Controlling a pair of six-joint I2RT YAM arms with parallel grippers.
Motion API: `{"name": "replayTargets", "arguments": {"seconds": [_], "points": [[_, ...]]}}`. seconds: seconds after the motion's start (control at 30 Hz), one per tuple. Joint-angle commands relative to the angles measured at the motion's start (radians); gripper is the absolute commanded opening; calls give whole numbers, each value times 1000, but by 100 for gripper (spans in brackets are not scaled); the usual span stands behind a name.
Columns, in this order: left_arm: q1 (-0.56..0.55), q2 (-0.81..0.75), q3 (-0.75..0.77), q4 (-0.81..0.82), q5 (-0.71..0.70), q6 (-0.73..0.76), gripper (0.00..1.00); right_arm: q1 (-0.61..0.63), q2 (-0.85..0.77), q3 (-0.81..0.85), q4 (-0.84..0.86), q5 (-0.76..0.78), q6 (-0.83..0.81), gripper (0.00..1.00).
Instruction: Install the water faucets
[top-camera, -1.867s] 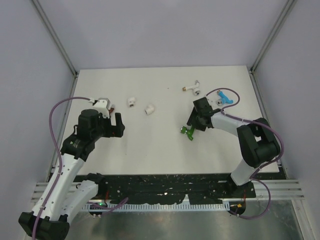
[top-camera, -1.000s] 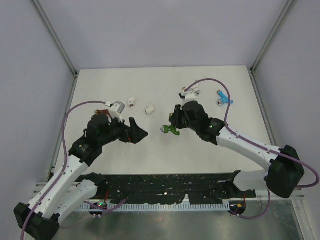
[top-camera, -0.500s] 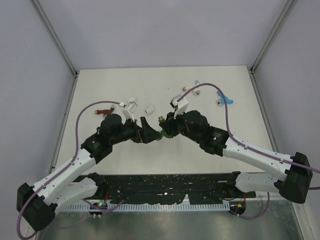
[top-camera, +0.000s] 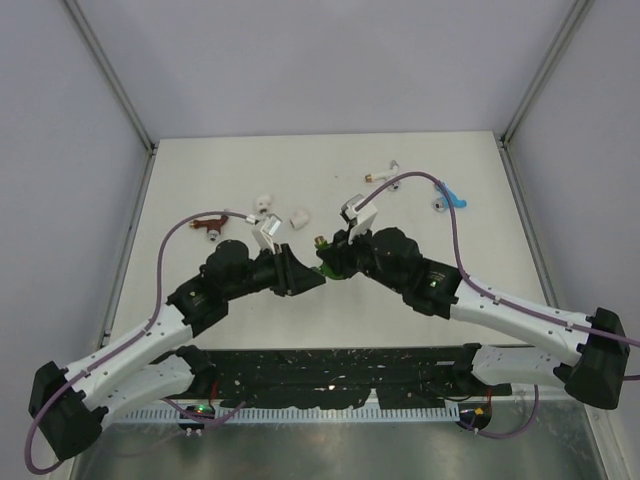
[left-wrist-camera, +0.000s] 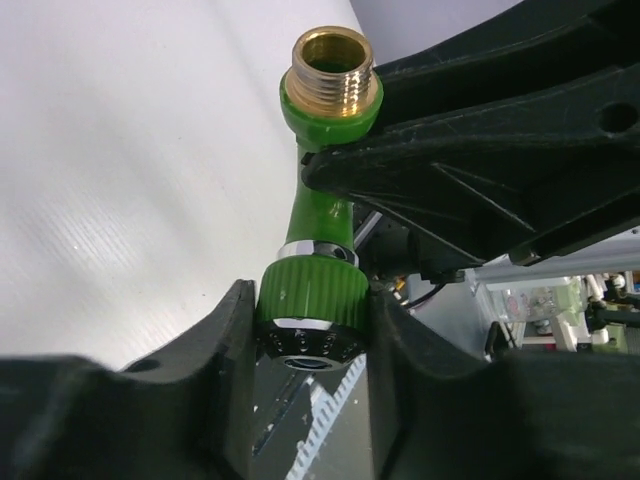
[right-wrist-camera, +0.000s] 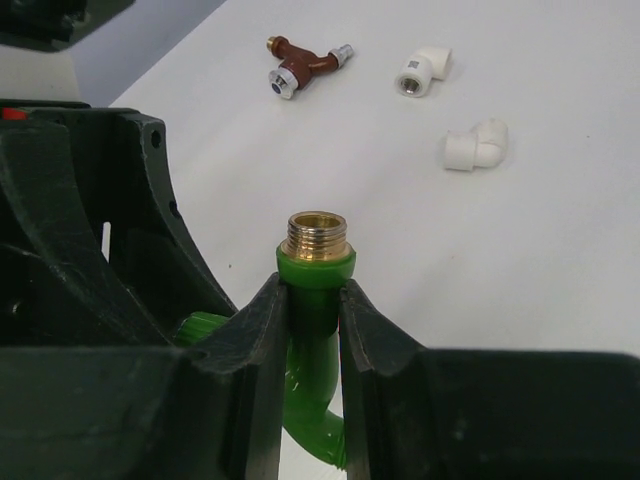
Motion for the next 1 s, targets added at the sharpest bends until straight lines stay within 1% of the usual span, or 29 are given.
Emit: {"name": "replayTargets", "arguments": {"seconds": [0.0, 0.03, 0.07, 0.1, 0.13, 0.17, 0.2, 0.23, 0.3, 0.33, 0.43, 0.47, 0.53, 0.57, 0.63, 0.77, 0.8, 0.87, 0.97], "points": [[-2, -76, -48, 131, -37, -13, 11, 7, -63, -16, 95, -6, 2, 28], [-4, -91, -60, 147, -46, -18, 2, 7, -77, -27, 103, -3, 16, 44], [-2, -114, -82, 161, -57, -22, 0, 7, -86, -35, 114, 0, 19, 54], [-4, -139, -97, 174, -69, -28, 0, 7, -106, -47, 120, 11, 25, 69], [-4, -162, -114, 191, -85, -32, 0, 6, -120, -56, 132, 19, 28, 76], [-2, -191, -132, 207, -101, -32, 0, 6, -146, -70, 138, 28, 39, 91], [-2, -218, -152, 225, -121, -32, 0, 1, -158, -76, 155, 23, 45, 93], [-2, -254, -177, 255, -143, -36, 0, -2, -184, -93, 164, 8, 59, 98], [-2, -318, -232, 335, -190, -54, 0, -16, -223, -120, 209, -32, 106, 99], [-2, -352, -266, 389, -212, -65, 0, -25, -241, -133, 254, -52, 123, 98], [-2, -430, -340, 548, -263, -108, 0, -34, -258, -183, 386, -139, 219, 97], [-2, -443, -355, 573, -275, -119, 0, -34, -258, -188, 411, -189, 235, 97], [-4, -461, -360, 607, -283, -143, 0, -34, -246, -206, 491, -234, 296, 97], [-2, -461, -357, 624, -274, -159, 0, -34, -237, -217, 568, -250, 315, 97], [-2, -449, -343, 667, -246, -186, 0, -34, -208, -245, 671, -282, 376, 97], [-4, -394, -308, 742, -183, -249, 0, -32, -126, -265, 831, -337, 464, 100], [-4, -377, -306, 759, -178, -260, 0, -32, -117, -260, 856, -351, 488, 100], [-10, -342, -309, 812, -177, -280, 0, -29, -88, -242, 887, -368, 510, 95], [-25, -308, -308, 860, -188, -288, 0, -16, -54, -226, 937, -366, 523, 93]]}}
